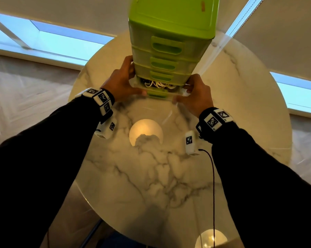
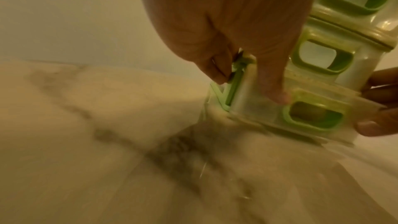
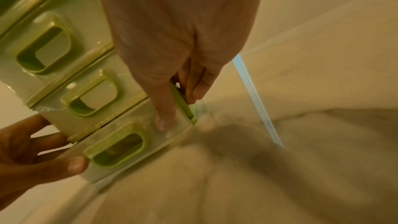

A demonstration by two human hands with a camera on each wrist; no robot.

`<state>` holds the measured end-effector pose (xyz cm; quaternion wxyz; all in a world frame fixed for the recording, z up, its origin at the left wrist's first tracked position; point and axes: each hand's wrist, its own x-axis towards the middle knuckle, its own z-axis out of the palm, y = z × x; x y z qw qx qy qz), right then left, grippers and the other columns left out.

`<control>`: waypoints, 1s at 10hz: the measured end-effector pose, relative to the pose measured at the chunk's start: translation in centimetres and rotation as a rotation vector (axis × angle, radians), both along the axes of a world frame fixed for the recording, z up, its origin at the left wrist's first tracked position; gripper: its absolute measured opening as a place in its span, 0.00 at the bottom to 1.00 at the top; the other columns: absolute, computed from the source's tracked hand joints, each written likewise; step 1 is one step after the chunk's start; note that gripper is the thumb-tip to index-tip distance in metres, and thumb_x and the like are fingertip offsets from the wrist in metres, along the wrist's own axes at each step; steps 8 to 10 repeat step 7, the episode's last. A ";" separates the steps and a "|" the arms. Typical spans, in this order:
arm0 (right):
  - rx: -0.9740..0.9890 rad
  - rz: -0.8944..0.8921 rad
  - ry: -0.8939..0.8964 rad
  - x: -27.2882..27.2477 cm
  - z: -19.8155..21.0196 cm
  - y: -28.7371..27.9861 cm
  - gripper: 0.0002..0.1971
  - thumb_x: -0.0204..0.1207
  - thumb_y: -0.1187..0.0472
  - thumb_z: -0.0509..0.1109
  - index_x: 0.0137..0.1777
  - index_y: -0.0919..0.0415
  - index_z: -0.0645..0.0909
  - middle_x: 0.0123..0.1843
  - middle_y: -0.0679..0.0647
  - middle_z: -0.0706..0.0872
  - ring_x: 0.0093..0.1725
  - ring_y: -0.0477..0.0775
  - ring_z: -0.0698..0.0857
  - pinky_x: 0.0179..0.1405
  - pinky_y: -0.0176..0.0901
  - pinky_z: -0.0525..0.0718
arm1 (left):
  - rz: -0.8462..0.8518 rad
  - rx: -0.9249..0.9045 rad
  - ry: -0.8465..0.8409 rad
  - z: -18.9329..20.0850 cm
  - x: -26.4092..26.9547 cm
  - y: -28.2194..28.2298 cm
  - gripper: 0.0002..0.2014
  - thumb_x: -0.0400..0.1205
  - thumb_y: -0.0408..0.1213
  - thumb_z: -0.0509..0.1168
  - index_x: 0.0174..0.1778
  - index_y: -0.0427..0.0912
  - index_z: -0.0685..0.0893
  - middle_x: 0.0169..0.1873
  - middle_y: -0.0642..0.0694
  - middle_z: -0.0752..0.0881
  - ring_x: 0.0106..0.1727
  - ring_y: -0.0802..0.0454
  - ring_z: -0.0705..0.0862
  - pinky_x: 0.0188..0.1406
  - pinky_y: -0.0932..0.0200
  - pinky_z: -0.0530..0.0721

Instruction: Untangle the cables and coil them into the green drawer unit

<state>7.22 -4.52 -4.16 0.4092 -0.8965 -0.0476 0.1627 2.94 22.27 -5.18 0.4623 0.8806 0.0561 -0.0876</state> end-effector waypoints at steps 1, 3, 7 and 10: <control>-0.028 -0.103 -0.055 1.2 -0.5 1.0 0.25 0.62 0.60 0.87 0.52 0.54 0.75 0.45 0.46 0.85 0.41 0.48 0.84 0.43 0.41 0.84 | 0.105 0.060 -0.076 -0.7 0.5 -0.5 0.41 0.75 0.47 0.80 0.80 0.45 0.66 0.68 0.47 0.87 0.65 0.51 0.87 0.69 0.51 0.83; -0.090 -0.087 -0.105 0.4 -0.6 0.7 0.13 0.77 0.59 0.74 0.59 0.58 0.81 0.50 0.51 0.88 0.45 0.51 0.84 0.43 0.37 0.78 | 0.161 0.126 -0.062 -1.1 -0.1 -1.5 0.34 0.82 0.41 0.73 0.81 0.43 0.67 0.70 0.45 0.85 0.66 0.46 0.85 0.66 0.56 0.80; -0.297 0.166 0.101 -17.3 1.4 -12.8 0.05 0.85 0.55 0.66 0.55 0.50 0.83 0.56 0.51 0.86 0.54 0.52 0.84 0.55 0.38 0.76 | 0.050 -0.059 0.120 2.6 -16.9 -3.8 0.18 0.79 0.33 0.76 0.63 0.49 0.80 0.51 0.56 0.86 0.49 0.66 0.86 0.49 0.64 0.84; -0.297 0.166 0.101 -17.3 1.4 -12.8 0.05 0.85 0.55 0.66 0.55 0.50 0.83 0.56 0.51 0.86 0.54 0.52 0.84 0.55 0.38 0.76 | 0.050 -0.059 0.120 2.6 -16.9 -3.8 0.18 0.79 0.33 0.76 0.63 0.49 0.80 0.51 0.56 0.86 0.49 0.66 0.86 0.49 0.64 0.84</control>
